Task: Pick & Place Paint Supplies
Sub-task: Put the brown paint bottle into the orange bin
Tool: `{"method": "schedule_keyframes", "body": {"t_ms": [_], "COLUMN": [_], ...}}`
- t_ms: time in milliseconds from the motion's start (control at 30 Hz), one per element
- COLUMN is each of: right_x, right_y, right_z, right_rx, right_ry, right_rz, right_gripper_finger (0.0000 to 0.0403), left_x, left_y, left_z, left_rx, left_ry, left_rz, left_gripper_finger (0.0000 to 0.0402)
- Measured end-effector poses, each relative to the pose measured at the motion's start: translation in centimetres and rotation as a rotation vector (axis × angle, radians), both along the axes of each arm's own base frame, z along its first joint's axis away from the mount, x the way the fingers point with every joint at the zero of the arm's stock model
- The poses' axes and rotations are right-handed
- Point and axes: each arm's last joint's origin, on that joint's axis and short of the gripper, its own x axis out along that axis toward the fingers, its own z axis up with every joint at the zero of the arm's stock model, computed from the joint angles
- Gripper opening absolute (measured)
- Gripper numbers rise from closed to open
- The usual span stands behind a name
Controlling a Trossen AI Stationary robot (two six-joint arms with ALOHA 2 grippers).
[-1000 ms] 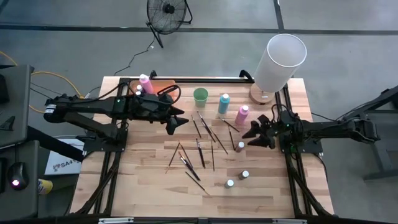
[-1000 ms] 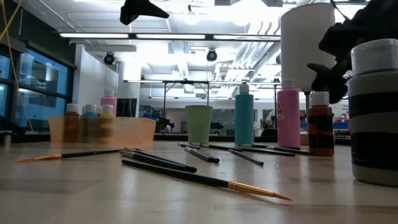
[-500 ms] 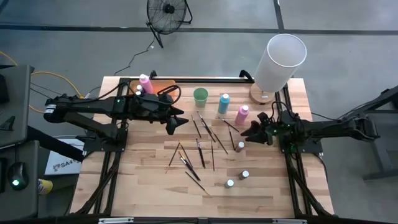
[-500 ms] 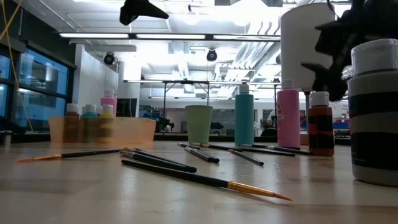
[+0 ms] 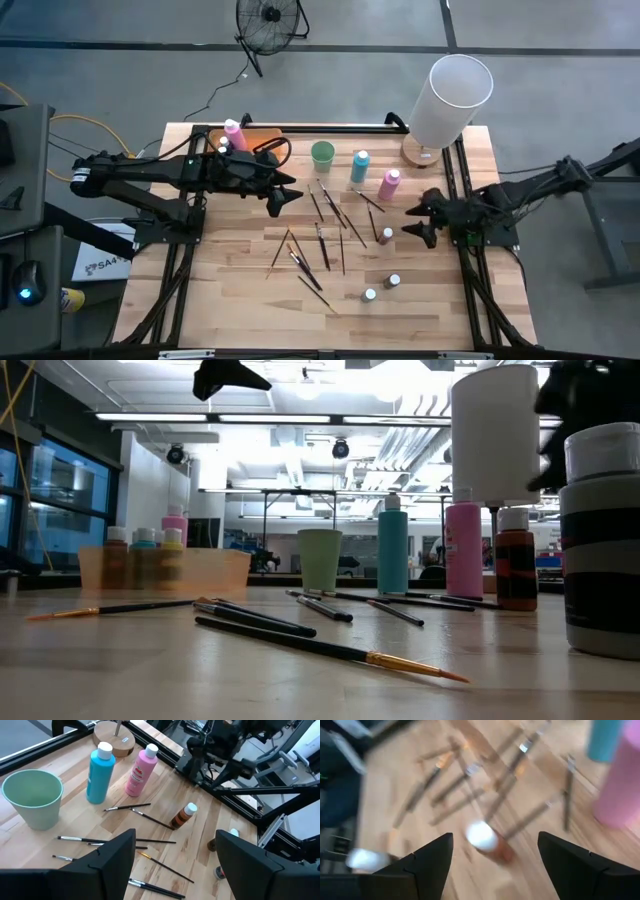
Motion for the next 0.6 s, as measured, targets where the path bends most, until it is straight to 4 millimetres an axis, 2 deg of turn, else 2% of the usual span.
{"method": "schedule_keyframes", "body": {"t_ms": [167,300,600], "right_x": [-0.7,-0.3,0.6], "right_y": [1.2,2.1,2.9], "right_z": [-2.8,-3.9,-7.2], "right_rx": [-0.064,-0.143,-0.23], "right_ry": [0.086,0.06,0.155], "right_rz": [-0.026,-0.016,0.073], "right_gripper_finger": [0.0286,0.0286,0.0286], "left_x": [0.0,0.0,0.0], "left_y": [0.0,0.0,0.0], "left_z": [0.0,0.0,0.0], "left_rx": [0.003,0.003,0.003], "left_ry": [0.0,0.0,0.0], "left_rz": [-0.001,-0.001,-0.001], "left_gripper_finger": [0.0267,0.0267,0.0267]}}
